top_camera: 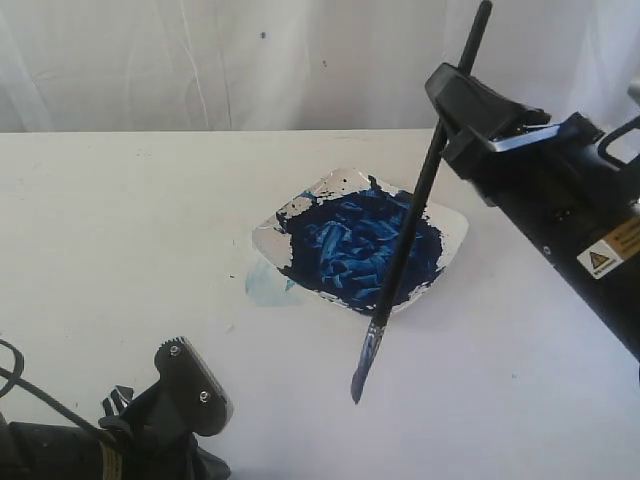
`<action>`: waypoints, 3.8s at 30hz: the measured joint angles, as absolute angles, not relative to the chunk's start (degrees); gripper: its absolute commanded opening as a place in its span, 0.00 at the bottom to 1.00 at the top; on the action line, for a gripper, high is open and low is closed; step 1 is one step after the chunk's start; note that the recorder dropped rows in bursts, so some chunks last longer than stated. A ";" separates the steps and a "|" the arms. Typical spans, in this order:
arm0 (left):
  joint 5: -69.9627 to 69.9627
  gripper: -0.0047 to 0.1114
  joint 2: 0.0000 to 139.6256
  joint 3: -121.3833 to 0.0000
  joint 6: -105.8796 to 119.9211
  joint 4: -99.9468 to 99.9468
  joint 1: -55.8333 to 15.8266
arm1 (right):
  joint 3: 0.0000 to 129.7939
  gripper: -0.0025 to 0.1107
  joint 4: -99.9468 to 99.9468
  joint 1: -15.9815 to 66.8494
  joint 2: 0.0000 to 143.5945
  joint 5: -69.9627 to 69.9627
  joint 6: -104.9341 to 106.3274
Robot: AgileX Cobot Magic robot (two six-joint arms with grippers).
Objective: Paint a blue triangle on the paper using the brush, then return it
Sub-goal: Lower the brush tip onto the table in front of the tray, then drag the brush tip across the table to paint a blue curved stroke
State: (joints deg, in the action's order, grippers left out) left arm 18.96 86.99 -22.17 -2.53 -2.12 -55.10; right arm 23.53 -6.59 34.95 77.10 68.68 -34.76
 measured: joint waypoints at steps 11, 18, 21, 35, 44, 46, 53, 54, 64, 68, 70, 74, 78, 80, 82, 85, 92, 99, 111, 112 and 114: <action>18.96 0.04 86.99 -22.17 -2.53 -2.12 -55.10 | 27.90 0.02 -10.15 36.57 88.10 68.97 -42.01; 18.96 0.04 86.99 -22.17 -2.53 -2.12 -55.10 | 34.48 0.02 -10.40 39.99 94.95 69.07 -42.35; 18.96 0.04 86.99 -22.17 -2.53 -2.12 -55.10 | 34.71 0.02 -10.26 39.99 96.50 69.07 -42.35; 18.96 0.04 86.99 -22.17 -2.53 -2.12 -55.10 | 34.71 0.02 -9.02 39.99 99.52 69.07 -42.35; 18.96 0.04 86.99 -22.17 -2.53 -2.12 -55.10 | 34.71 0.02 -7.58 39.99 99.52 69.07 -41.40; 18.96 0.04 86.99 -22.17 -2.53 -2.12 -55.10 | 34.71 0.02 -6.80 39.99 99.52 69.07 -41.30; 18.96 0.04 86.99 -22.17 -2.53 -2.12 -55.10 | 34.71 0.02 -4.71 39.99 99.52 69.07 -39.62; 18.96 0.04 86.99 -22.17 -2.53 -2.12 -55.10 | 34.71 0.02 -4.71 39.99 99.52 69.07 -39.53; 18.96 0.04 86.99 -22.17 -2.53 -2.12 -55.10 | 36.72 0.02 -4.71 39.99 99.52 68.63 -39.53; 18.96 0.04 86.99 -22.17 -2.53 -2.12 -55.10 | 37.15 0.02 -4.71 39.99 99.52 67.40 -39.48; 18.96 0.04 86.99 -22.17 -2.53 -2.12 -55.10 | 37.24 0.02 -4.71 39.99 99.52 67.40 -39.48; 18.96 0.04 86.99 -22.17 -2.53 -2.12 -55.10 | 37.24 0.02 -4.71 39.99 99.52 67.31 -39.48; 18.96 0.04 86.99 -22.17 -2.53 -2.12 -55.10 | 37.24 0.02 -4.71 39.99 99.52 67.07 -39.48; 18.96 0.04 86.99 -22.17 -2.53 -2.12 -55.10 | 37.24 0.02 -4.71 39.99 99.52 66.94 -39.48; 18.96 0.04 86.99 -22.17 -2.53 -2.12 -55.10 | 37.24 0.02 -4.71 39.99 99.52 66.66 -39.48; 18.96 0.04 86.99 -22.17 -2.53 -2.12 -55.10 | 37.24 0.02 -4.71 39.99 99.52 66.30 -39.48; 18.96 0.04 86.99 -22.17 -2.53 -2.12 -55.10 | 37.39 0.02 -4.71 39.99 101.28 66.06 -39.48; 18.96 0.04 86.99 -22.17 -2.53 -2.12 -55.10 | 37.60 0.02 -4.71 39.99 106.58 68.47 -41.08; 18.96 0.04 86.99 -22.17 -2.53 -2.12 -55.10 | 37.60 0.02 -4.71 39.99 107.58 69.02 -41.80; 18.96 0.04 86.99 -22.17 -2.53 -2.12 -55.10 | 37.60 0.02 -4.71 39.99 107.58 69.02 -41.67; 18.96 0.04 86.99 -22.17 -2.53 -2.12 -55.10 | 37.73 0.02 -4.71 39.99 107.58 69.02 -41.41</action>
